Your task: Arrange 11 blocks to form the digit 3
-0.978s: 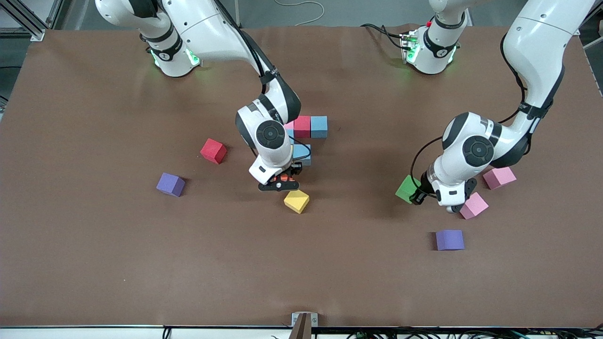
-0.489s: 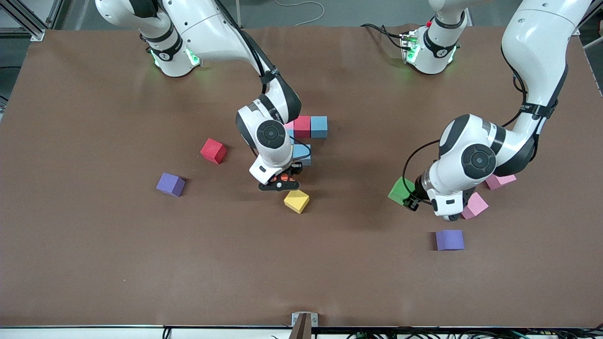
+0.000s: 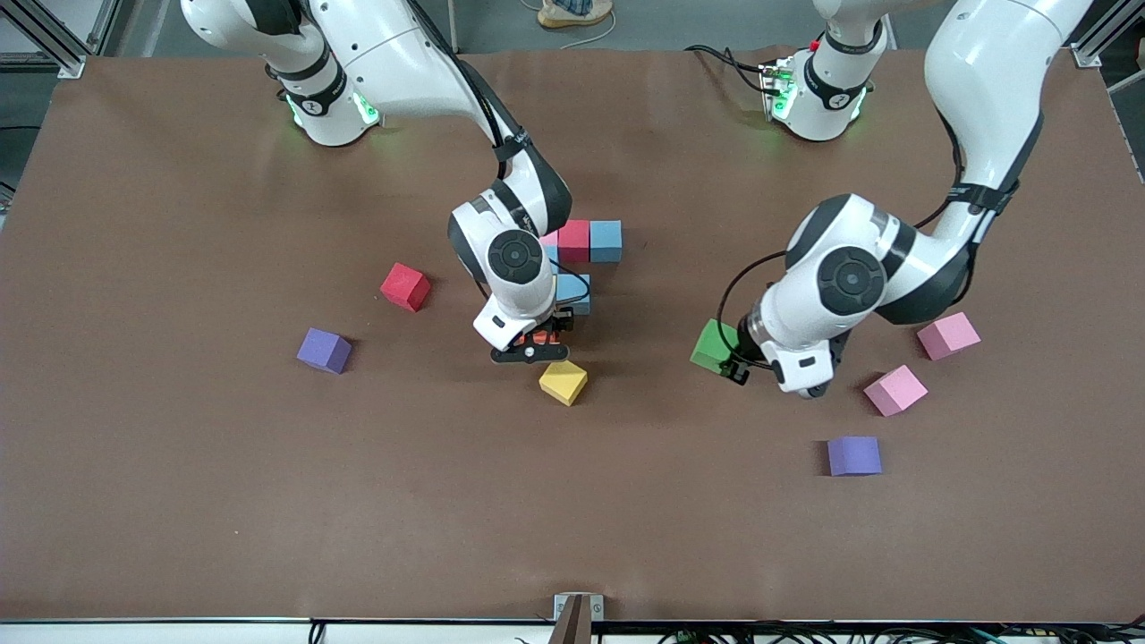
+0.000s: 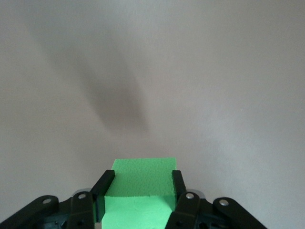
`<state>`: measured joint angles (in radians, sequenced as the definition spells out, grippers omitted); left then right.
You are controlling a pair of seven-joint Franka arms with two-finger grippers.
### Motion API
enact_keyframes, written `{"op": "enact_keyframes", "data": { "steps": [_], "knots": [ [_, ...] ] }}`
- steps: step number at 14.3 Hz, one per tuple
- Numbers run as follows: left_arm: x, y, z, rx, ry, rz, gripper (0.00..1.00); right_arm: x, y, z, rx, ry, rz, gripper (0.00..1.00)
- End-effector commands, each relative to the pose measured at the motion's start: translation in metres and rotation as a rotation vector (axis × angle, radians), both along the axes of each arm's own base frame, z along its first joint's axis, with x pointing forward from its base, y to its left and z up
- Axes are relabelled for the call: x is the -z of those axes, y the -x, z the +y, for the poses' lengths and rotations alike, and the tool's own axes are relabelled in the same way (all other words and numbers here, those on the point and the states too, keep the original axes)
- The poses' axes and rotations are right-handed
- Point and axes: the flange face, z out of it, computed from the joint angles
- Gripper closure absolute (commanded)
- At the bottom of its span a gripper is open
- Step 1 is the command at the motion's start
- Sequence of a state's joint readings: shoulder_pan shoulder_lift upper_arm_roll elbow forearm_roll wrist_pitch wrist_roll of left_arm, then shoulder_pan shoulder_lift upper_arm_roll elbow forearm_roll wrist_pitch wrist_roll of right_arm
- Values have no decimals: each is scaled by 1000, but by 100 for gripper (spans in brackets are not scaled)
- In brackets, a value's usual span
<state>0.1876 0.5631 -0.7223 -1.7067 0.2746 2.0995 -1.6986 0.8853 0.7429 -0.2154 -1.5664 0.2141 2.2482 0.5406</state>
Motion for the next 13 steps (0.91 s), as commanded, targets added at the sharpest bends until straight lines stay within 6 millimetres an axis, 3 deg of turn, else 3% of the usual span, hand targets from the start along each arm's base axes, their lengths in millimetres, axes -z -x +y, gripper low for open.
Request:
{"op": "enact_keyframes", "data": {
  "steps": [1,6,8,10,13],
  "knots": [
    [8,14,-24,-88,-16,40,84,-2,1,1,4,16,-13,0],
    [27,37,-57,-320,-29,90,82,-15,-6,1,9,-4,-26,0],
    [37,53,-73,-323,-50,105,82,-23,-13,-1,16,-13,-33,0],
    [48,64,-75,-352,-58,109,82,-46,-31,-17,40,-19,-25,0],
    [61,86,-102,-428,-69,53,82,-82,-61,-61,71,-42,-25,0]
  ]
}}
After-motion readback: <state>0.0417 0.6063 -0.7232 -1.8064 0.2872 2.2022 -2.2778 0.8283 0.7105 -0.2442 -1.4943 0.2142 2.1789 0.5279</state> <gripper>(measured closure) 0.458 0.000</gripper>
